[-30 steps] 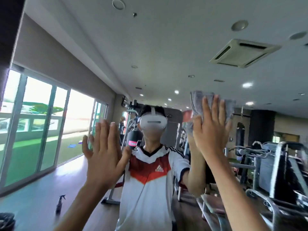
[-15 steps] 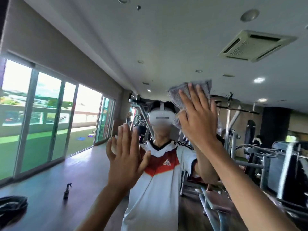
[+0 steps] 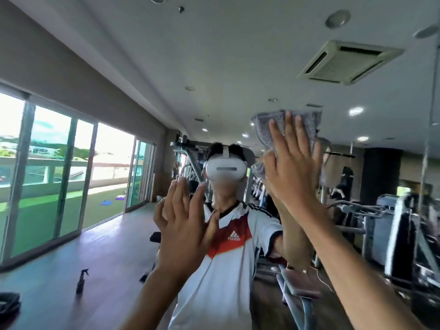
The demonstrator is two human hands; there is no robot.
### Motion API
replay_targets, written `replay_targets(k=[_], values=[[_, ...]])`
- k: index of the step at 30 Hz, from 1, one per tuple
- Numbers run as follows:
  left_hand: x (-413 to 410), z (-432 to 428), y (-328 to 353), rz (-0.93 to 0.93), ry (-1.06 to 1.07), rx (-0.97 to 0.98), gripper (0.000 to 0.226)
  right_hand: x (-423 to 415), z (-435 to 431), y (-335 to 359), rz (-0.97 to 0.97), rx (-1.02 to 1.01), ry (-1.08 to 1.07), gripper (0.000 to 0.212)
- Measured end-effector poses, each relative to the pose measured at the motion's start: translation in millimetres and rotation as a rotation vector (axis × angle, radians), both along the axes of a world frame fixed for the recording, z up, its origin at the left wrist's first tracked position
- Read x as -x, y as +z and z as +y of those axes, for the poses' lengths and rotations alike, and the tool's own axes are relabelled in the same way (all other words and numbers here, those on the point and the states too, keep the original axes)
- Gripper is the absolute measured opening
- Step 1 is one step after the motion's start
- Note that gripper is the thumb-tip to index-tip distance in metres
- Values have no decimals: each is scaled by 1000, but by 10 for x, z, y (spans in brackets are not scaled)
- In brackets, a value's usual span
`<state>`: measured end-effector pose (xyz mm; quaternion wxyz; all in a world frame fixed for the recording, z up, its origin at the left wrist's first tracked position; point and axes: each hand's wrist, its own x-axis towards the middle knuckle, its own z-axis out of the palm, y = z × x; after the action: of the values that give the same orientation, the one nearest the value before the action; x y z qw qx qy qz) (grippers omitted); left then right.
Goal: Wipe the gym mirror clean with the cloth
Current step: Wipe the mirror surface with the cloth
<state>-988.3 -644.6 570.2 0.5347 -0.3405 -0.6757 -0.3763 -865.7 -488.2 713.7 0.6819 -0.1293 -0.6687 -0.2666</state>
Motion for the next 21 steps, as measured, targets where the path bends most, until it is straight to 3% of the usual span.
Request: replay_targets(k=[5,9,13,18,21], values=[[-235,250,-96,60,5,24,52,-227,184,-614,-339,-260,-59,56],[-265,327,-35,51,5,10,47,-547,541,-330,-159,-59,-63,58],[-332,416,8,17,-17,-10,49,-346,366,8,22,89,-11,58],[-327,370,-136,62,6,1,50,-431,409,-705,-285,-179,-43,58],[-293,326,-120,118,52,46,52,-842,825,-741,-252,-119,-71,59]])
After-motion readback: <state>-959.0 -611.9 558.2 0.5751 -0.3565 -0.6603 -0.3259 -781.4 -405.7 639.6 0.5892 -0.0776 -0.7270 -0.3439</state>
